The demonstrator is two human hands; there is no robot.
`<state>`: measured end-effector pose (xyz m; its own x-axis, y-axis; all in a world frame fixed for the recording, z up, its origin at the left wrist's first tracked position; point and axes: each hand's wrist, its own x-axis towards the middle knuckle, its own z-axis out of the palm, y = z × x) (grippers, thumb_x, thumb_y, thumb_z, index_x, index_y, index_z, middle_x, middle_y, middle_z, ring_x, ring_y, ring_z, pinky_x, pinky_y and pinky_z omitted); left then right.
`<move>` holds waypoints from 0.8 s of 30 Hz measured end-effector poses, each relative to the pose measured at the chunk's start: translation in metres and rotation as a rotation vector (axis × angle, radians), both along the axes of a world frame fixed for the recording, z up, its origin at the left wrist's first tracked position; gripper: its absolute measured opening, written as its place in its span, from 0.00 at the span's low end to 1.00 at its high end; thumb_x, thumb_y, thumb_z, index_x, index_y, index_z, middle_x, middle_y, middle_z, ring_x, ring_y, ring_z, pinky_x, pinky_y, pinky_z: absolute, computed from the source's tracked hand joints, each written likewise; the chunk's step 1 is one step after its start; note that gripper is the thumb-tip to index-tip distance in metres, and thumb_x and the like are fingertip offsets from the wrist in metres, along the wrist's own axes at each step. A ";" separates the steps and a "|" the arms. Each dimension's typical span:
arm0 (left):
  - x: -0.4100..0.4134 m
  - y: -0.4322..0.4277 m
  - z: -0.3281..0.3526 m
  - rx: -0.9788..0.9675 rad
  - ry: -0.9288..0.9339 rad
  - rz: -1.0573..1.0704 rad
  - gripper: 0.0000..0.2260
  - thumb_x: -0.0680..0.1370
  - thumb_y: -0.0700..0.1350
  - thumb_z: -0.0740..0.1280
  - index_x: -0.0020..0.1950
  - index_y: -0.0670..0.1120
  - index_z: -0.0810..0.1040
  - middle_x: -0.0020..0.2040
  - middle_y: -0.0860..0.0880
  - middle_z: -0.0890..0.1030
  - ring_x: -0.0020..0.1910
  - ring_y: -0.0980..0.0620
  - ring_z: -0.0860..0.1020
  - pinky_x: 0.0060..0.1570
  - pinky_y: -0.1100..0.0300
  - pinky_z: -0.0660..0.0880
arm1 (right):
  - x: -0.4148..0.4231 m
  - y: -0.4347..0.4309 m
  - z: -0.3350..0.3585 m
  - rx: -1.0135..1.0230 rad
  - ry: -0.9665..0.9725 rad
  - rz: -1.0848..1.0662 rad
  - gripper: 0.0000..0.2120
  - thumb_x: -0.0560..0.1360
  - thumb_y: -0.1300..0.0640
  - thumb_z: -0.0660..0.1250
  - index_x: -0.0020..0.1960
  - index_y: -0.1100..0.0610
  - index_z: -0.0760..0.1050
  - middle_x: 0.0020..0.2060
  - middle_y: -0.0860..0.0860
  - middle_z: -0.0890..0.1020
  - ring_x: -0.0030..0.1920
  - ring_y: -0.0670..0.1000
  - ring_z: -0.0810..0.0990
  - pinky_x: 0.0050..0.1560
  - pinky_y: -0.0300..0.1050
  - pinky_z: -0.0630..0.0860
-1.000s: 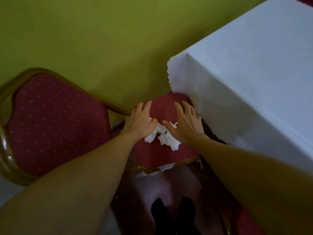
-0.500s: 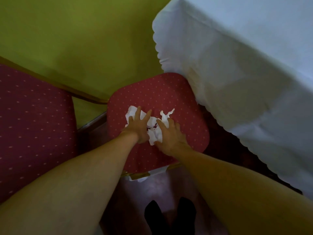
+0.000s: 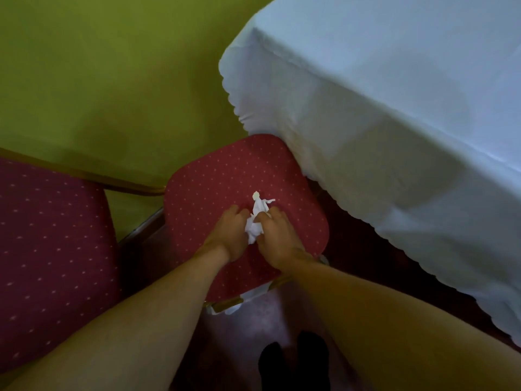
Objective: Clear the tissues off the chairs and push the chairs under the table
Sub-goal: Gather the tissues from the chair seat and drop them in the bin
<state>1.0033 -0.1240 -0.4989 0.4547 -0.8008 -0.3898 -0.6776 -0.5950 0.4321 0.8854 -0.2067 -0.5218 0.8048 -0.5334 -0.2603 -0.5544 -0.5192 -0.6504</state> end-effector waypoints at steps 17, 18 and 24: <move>-0.164 -0.083 0.084 -0.226 -0.004 -0.597 0.18 0.74 0.36 0.70 0.63 0.43 0.73 0.55 0.45 0.72 0.51 0.46 0.73 0.44 0.50 0.74 | -0.181 -0.018 0.087 -0.207 -0.023 -0.453 0.22 0.79 0.58 0.66 0.71 0.60 0.67 0.63 0.58 0.71 0.59 0.58 0.70 0.50 0.51 0.75; -0.182 -0.087 0.086 -0.216 0.009 -0.633 0.21 0.73 0.36 0.71 0.65 0.44 0.72 0.57 0.46 0.72 0.53 0.47 0.72 0.45 0.50 0.76 | -0.200 -0.017 0.087 -0.217 -0.014 -0.486 0.22 0.79 0.57 0.66 0.71 0.60 0.67 0.63 0.58 0.72 0.60 0.57 0.70 0.49 0.48 0.73; -0.309 -0.108 0.084 -0.182 0.070 -0.837 0.16 0.77 0.37 0.67 0.64 0.45 0.71 0.58 0.48 0.69 0.53 0.47 0.73 0.47 0.49 0.77 | -0.327 -0.007 0.089 -0.269 0.031 -0.694 0.19 0.78 0.59 0.66 0.67 0.62 0.71 0.60 0.59 0.74 0.58 0.57 0.71 0.51 0.48 0.74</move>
<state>0.6938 -0.2316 -0.4150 -0.3339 -0.9146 -0.2282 -0.8310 0.1713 0.5293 0.5584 -0.2133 -0.4332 0.2542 -0.9649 -0.0660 -0.8292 -0.1823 -0.5284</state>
